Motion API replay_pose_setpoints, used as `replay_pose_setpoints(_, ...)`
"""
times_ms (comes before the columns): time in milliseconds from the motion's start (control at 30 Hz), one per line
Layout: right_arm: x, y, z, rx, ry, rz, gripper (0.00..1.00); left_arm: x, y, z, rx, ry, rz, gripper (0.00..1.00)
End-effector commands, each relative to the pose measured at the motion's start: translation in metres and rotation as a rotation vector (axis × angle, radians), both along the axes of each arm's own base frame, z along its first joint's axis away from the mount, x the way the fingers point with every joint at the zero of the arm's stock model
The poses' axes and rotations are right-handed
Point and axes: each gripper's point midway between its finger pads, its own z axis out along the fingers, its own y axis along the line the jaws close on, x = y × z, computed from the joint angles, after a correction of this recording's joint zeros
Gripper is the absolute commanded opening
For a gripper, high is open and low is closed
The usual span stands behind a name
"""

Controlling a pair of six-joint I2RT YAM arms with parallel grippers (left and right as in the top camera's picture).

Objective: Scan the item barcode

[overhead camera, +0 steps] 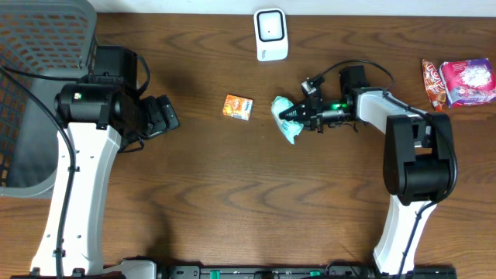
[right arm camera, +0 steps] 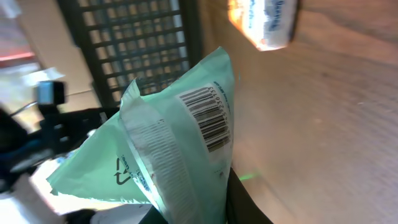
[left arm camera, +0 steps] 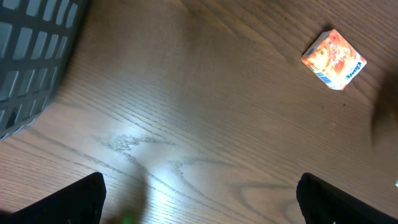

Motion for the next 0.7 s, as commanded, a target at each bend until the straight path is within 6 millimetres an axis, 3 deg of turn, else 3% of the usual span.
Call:
replay_pose_setpoints(0,-0.004,0.000,0.018,0.137,0.028,0.023,0.01,0.000,0.002,-0.003,0.007,0.012,0.013,0.98)
replay_pose_setpoints(367,-0.004,0.002,0.013,0.111,0.012,0.024,0.01,0.000,0.002,-0.003,0.007,0.012,0.013,0.98)
replay_pose_setpoints(500,-0.002,-0.002,-0.015,-0.052,0.026,-0.006,0.01,0.000,0.002,-0.003,0.007,0.012,0.013,0.98)
replay_pose_setpoints(667,-0.005,-0.022,-0.066,-0.373,0.083,-0.050,0.01,0.000,0.002,-0.003,0.007,0.012,0.014,0.98)
